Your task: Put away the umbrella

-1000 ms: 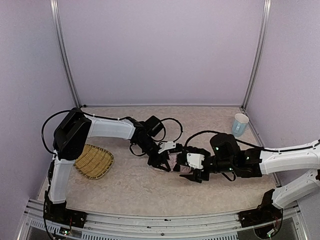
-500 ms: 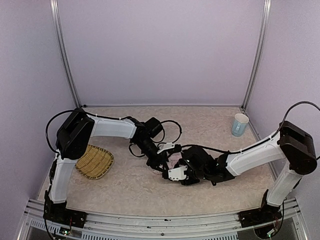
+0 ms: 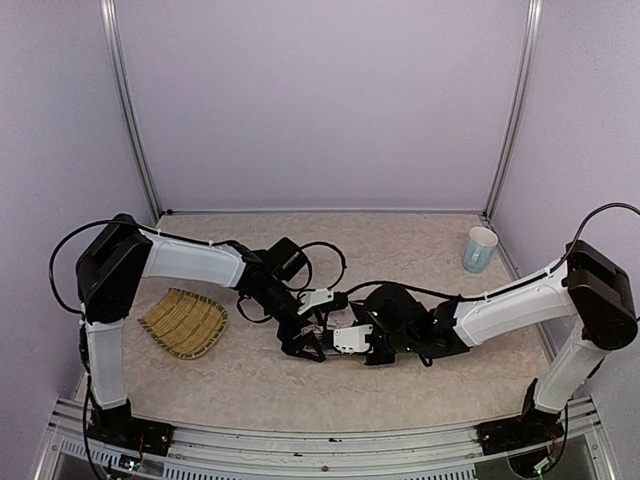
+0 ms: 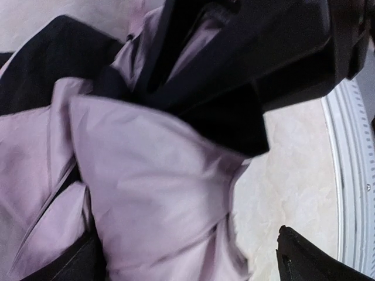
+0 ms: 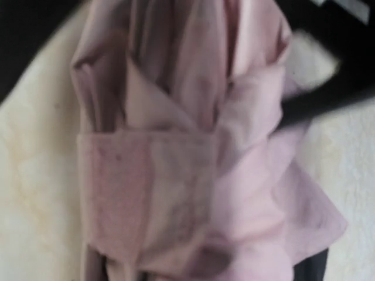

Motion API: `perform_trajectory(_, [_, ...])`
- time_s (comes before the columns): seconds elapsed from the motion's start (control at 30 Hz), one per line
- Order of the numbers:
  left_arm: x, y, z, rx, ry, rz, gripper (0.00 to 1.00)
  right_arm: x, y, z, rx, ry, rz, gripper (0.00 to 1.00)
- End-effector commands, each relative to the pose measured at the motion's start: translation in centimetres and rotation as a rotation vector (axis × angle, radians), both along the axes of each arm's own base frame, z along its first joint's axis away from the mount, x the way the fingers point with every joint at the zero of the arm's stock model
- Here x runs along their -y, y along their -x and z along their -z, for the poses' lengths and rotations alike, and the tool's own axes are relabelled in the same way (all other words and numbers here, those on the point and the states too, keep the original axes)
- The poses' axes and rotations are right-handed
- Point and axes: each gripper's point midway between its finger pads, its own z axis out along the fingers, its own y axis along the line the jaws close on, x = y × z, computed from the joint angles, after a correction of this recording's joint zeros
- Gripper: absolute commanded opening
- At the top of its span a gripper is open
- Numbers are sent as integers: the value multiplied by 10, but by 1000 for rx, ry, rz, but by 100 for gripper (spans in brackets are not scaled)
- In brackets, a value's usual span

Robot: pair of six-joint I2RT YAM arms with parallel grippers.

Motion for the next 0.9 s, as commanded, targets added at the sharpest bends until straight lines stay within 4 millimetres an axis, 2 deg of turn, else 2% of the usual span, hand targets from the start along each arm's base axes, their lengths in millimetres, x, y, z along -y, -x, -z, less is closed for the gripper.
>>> perform_trajectory(0.0, [-31, -57, -18, 275, -83, -295, 99, 28, 33, 31, -200, 86, -2, 10])
perform_trajectory(0.07, [-42, -78, -57, 472, -22, -425, 99, 29, 39, 30, -248, 77, -12, 9])
perform_trajectory(0.1, [-49, -81, -76, 563, 26, -469, 99, 29, 42, 29, -280, 67, -21, 9])
perform_trajectory(0.13, [-53, -86, -111, 676, 136, -529, 99, 29, 45, 29, -308, 63, -25, 9])
perform_trajectory(0.23, [-81, -72, -176, 852, 412, -618, 99, 31, 50, 30, -374, 57, -26, 7])
perform_trajectory(0.3, [-104, -60, -213, 875, 641, -737, 99, 33, 52, 32, -400, 62, -27, 7])
perform_trajectory(0.33, [-120, -54, -228, 886, 750, -814, 99, 33, 53, 34, -413, 64, -31, 7])
perform_trajectory(0.4, [-146, -40, -243, 765, 949, -951, 99, 33, 55, 36, -443, 61, -38, 7])
perform_trajectory(0.43, [-149, -30, -246, 735, 1010, -930, 99, 32, 57, 37, -461, 57, -43, 7])
perform_trajectory(0.47, [-139, -16, -243, 728, 1025, -815, 96, 32, 58, 38, -487, 55, -46, 7])
perform_trajectory(0.53, [-103, 11, -222, 716, 946, -521, 75, 30, 59, 39, -535, 50, -45, 7])
perform_trajectory(0.6, [-80, 13, -191, 694, 796, -411, 63, 31, 61, 40, -606, 45, -42, 7])
perform_trajectory(0.73, [-62, 27, -130, 820, 567, -265, 63, 36, 59, 51, -730, 77, 19, 8])
perform_trajectory(0.8, [-56, 36, -110, 865, 505, -198, 68, 38, 62, 56, -790, 99, 37, 8])
perform_trajectory(0.87, [-50, 38, -97, 890, 461, -158, 79, 41, 65, 63, -835, 120, 47, 8])
